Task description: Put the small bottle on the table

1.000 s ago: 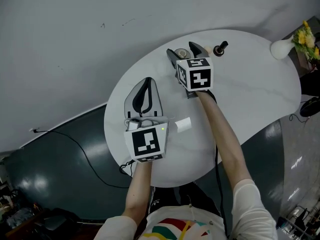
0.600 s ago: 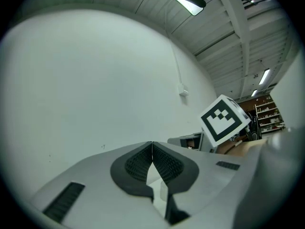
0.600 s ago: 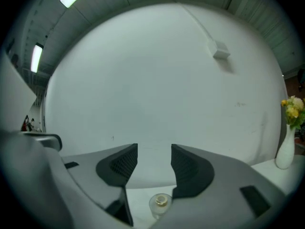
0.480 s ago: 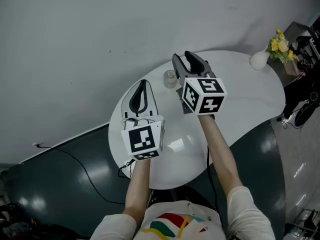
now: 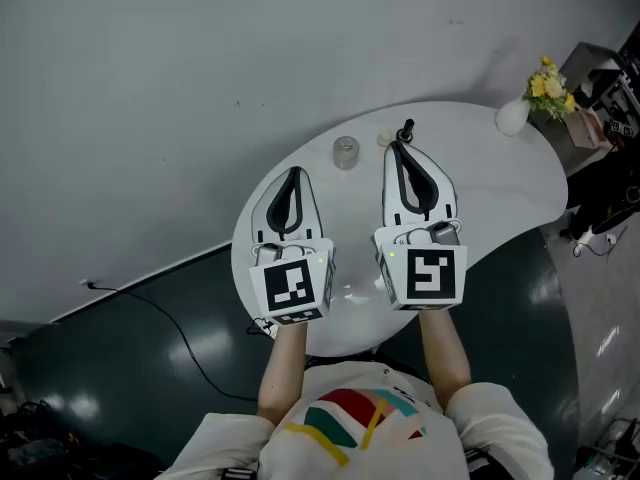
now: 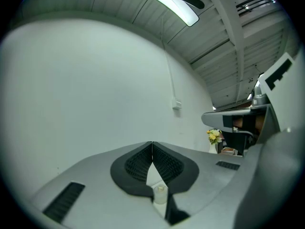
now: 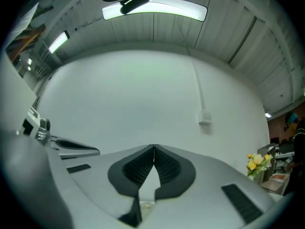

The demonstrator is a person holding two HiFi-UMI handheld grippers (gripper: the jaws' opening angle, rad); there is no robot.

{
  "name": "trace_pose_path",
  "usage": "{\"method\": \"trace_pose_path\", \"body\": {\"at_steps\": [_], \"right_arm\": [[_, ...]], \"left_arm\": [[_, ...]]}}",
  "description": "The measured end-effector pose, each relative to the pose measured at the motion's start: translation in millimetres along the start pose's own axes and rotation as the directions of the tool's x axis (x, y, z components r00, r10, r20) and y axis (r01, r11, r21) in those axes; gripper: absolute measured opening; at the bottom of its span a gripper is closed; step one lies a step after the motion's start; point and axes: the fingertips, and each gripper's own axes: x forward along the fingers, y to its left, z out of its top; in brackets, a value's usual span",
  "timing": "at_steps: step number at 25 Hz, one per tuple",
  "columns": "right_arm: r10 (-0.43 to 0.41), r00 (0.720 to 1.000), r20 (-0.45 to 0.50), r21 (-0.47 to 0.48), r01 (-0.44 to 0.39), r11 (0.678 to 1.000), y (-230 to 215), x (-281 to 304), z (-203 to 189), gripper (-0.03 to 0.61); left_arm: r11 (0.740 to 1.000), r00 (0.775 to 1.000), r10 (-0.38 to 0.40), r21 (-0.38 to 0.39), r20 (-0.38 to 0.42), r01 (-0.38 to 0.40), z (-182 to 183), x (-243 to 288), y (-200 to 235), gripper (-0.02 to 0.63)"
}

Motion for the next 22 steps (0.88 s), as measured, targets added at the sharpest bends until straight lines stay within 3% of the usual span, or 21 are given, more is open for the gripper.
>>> {"method": "trace_pose_path", "body": {"at_steps": [4, 8, 15, 22], "right_arm": [[0.029, 0.999, 0.042, -0.013, -0.029, 0.999, 18.7, -28.7, 9.0, 0.012], [0.053, 0.999, 0.009, 0.042, -0.053, 0.998, 29.4, -50.4, -2.4, 0.011], [0.093, 0.991, -0.098, 0.095, -0.084, 0.992, 48.8, -86.0, -40.8, 0.011], [0.087, 0.986, -0.14, 0.094, -0.075, 0.993, 44.1, -96.7, -58.1, 0.011]], "left_arm": [[0.999, 0.998, -0.016, 0.037, 0.059, 0.014, 21.4, -23.4, -10.6, 0.018], [0.993, 0.997, -0.022, 0.12, 0.071, 0.013, 21.2, -39.0, -19.3, 0.018], [0.995, 0.997, -0.071, 0.074, -0.005, 0.071, -13.2, -61.7, -29.8, 0.018], [0.99, 0.995, -0.098, 0.098, 0.011, 0.097, -11.2, -61.7, -44.7, 0.018]]}}
